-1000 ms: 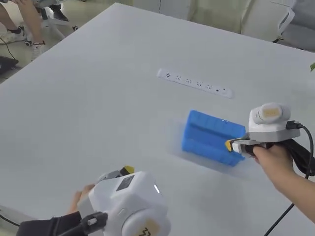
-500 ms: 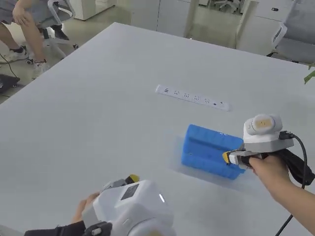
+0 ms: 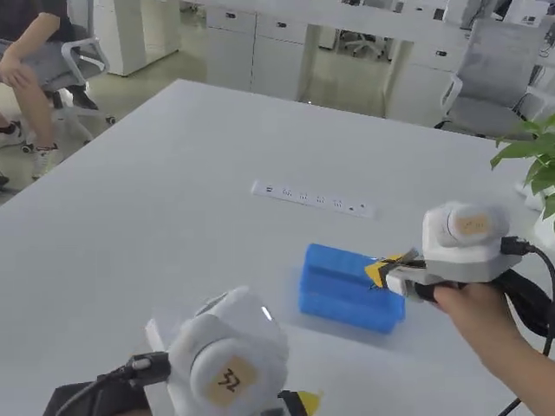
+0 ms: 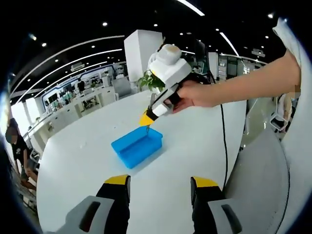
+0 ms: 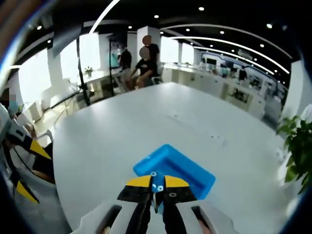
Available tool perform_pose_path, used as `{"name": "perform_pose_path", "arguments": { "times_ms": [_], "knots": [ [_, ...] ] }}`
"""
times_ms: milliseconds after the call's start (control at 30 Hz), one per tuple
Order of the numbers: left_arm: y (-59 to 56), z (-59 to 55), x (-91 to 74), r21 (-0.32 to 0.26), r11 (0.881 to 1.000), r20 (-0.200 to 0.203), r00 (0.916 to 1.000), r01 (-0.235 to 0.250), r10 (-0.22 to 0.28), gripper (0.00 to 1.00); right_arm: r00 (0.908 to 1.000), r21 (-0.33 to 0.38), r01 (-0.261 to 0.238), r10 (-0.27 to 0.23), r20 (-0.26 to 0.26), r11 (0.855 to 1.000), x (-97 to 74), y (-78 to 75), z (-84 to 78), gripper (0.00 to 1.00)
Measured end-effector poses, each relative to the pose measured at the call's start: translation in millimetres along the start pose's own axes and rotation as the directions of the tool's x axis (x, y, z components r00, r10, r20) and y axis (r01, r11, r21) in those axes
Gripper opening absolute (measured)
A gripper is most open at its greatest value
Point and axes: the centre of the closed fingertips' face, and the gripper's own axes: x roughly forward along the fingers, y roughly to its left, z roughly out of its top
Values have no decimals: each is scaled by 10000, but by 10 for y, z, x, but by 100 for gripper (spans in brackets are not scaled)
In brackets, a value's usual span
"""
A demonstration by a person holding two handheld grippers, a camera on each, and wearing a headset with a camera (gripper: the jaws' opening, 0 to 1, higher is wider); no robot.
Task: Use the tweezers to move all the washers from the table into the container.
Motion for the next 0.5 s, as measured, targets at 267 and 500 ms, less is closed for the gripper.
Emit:
{"name": "perform_pose_path", "arguments": {
  "times_ms": [267,500],
  "knots": [
    [31,308,-51,-1,9994,828,9960,348,-347,32,9918,-608,-1268,1255,-247,9901,-256,515,-164,3],
    [24,341,-16,132,9990,859,9954,421,-431,29,9774,-790,-1792,1683,-1277,9806,-305,773,-562,3]
  ]
}}
